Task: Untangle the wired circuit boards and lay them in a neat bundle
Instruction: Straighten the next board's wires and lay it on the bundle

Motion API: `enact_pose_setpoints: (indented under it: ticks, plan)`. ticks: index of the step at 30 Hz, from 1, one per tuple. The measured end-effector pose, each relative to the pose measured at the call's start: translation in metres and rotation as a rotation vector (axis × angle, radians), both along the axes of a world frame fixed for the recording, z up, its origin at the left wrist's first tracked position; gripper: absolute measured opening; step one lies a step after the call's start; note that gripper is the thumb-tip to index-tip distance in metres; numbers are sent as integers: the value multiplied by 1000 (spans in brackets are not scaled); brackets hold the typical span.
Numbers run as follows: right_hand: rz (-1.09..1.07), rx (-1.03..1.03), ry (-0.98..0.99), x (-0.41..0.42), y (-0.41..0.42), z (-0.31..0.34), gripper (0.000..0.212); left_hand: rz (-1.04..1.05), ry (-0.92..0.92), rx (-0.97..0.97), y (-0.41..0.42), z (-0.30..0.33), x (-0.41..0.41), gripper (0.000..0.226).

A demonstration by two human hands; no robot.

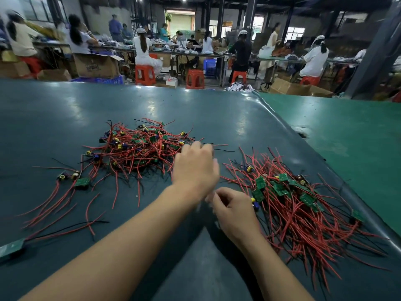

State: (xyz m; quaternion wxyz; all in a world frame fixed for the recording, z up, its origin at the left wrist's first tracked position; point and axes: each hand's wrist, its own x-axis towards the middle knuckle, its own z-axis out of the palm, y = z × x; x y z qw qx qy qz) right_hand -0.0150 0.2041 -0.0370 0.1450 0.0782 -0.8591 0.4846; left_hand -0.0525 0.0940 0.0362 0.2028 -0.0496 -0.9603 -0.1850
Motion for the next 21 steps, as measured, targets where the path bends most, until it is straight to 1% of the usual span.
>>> enact_pose_setpoints:
  ticks: [1, 3, 5, 7, 8, 11, 13, 15, 19, 21]
  plan:
    - [9, 9, 6, 2, 0, 1, 33, 103, -3, -138, -20, -3, -3, 29]
    - [13, -8, -10, 2, -3, 4, 32, 254, -46, -307, -57, -7, -10, 35]
    - [20, -41, -30, 3, -2, 4, 32, 284, -171, -370, -87, -14, -15, 38]
    - [12, -46, -44, 3, -1, 4, 32, 238, -300, -369, -108, -23, -17, 34]
    - [13, -58, -49, 3, -1, 4, 32, 222, -295, -379, -116, -28, -17, 30]
    - [20, -107, -64, 3, 0, 4, 29, 248, -151, -444, -127, -40, -12, 20]
    - [16, -110, -73, 2, 0, 2, 29, 279, -96, -421, -132, -45, -10, 16]
    - [17, -117, -76, 2, 0, 2, 29, 268, 0, -345, -134, -45, -7, 16]
    - [27, -94, -55, 0, 0, 0, 29, 135, 387, -124, -124, -24, 7, 9]
    - [28, -88, -53, -1, 1, 0, 28, 92, 527, 8, -114, -7, 12, 11]
